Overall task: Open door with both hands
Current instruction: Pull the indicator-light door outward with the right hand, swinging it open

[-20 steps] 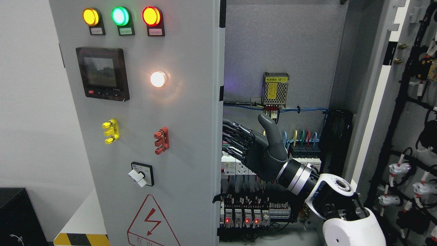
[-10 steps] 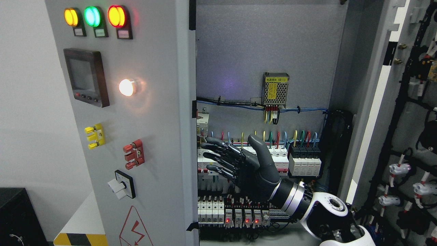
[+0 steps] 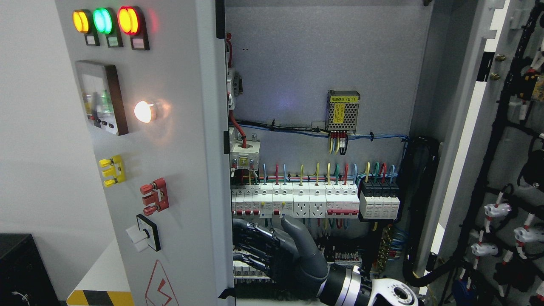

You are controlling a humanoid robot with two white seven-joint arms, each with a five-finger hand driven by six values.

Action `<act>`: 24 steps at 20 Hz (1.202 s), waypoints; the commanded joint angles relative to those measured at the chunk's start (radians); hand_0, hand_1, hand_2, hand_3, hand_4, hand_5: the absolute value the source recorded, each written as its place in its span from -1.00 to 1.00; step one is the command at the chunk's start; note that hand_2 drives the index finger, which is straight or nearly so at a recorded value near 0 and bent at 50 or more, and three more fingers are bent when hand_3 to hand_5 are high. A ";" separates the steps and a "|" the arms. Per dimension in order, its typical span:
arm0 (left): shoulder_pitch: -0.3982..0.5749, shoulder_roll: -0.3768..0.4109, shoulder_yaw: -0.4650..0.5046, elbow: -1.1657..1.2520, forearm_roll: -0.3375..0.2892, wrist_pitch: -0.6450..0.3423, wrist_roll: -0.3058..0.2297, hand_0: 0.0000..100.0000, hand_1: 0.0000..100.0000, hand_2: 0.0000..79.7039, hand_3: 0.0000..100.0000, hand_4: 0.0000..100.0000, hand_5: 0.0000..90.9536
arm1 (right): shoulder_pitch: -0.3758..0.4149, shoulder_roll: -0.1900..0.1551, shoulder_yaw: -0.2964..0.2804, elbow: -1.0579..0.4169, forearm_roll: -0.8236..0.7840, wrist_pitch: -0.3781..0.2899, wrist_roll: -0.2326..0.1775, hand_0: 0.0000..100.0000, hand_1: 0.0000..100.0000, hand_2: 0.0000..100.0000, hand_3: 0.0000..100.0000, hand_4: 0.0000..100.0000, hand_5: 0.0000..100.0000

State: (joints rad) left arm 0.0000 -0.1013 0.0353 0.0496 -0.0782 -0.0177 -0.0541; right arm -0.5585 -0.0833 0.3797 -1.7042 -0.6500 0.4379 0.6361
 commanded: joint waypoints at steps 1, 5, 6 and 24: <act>0.021 0.000 0.000 -0.001 0.000 0.005 0.000 -1.00 -1.00 -1.00 -1.00 -1.00 -1.00 | 0.057 0.010 0.103 -0.143 0.000 0.005 0.001 -1.00 -1.00 -1.00 -1.00 -1.00 -1.00; 0.021 0.000 0.000 -0.001 0.000 0.004 0.000 -1.00 -1.00 -1.00 -1.00 -1.00 -1.00 | 0.057 0.016 0.139 -0.149 0.000 0.009 0.001 -1.00 -1.00 -1.00 -1.00 -1.00 -1.00; 0.020 0.000 0.000 -0.001 0.000 0.004 0.000 -1.00 -1.00 -1.00 -1.00 -1.00 -1.00 | 0.057 0.016 0.145 -0.149 0.000 0.009 0.001 -1.00 -1.00 -1.00 -1.00 -1.00 -1.00; 0.020 0.000 0.000 -0.001 0.000 0.004 0.000 -1.00 -1.00 -1.00 -1.00 -1.00 -1.00 | 0.051 0.089 0.306 -0.111 -0.068 0.012 -0.006 -1.00 -1.00 -1.00 -1.00 -1.00 -1.00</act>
State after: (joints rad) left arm 0.0000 -0.1013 0.0353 0.0495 -0.0783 -0.0130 -0.0541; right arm -0.5048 -0.0279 0.5868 -1.8290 -0.7118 0.4501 0.6334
